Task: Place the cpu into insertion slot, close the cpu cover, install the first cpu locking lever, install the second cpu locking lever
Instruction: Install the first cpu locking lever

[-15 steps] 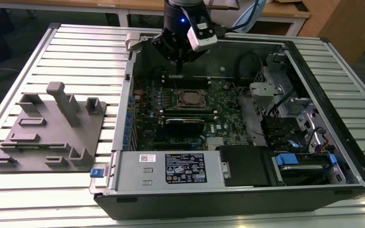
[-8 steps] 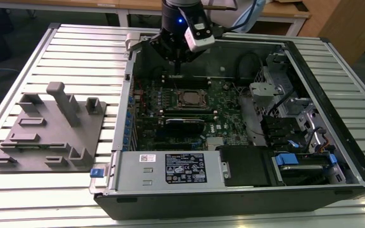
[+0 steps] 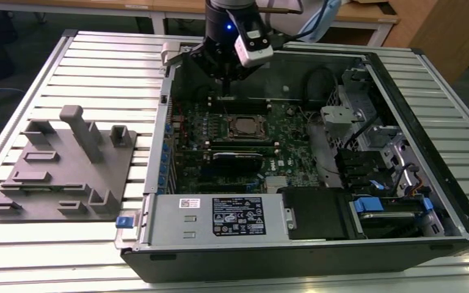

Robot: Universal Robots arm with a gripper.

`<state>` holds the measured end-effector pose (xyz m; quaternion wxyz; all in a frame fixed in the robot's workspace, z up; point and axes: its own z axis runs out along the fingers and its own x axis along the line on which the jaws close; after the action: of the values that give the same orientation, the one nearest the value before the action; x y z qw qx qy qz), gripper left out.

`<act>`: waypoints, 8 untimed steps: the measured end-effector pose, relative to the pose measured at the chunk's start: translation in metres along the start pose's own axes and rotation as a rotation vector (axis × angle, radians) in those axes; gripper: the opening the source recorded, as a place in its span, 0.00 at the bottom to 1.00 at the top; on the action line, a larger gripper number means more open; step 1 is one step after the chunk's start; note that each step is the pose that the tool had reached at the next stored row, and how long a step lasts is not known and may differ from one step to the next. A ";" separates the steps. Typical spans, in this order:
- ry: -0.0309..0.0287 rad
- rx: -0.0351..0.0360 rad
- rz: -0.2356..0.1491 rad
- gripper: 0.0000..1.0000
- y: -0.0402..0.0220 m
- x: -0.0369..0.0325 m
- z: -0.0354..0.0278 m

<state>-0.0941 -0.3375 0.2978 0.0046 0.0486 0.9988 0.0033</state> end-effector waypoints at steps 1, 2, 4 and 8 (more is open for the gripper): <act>0.0001 0.0001 0.000 0.11 -0.0001 0.0012 0.0004; 0.0000 0.0000 0.000 0.11 -0.0002 0.0023 0.0009; 0.0001 0.0001 0.000 0.11 -0.0003 0.0037 0.0012; -0.0001 -0.0001 0.000 0.11 -0.0004 0.0044 0.0015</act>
<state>-0.0985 -0.3375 0.2963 0.0047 0.0486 0.9988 0.0034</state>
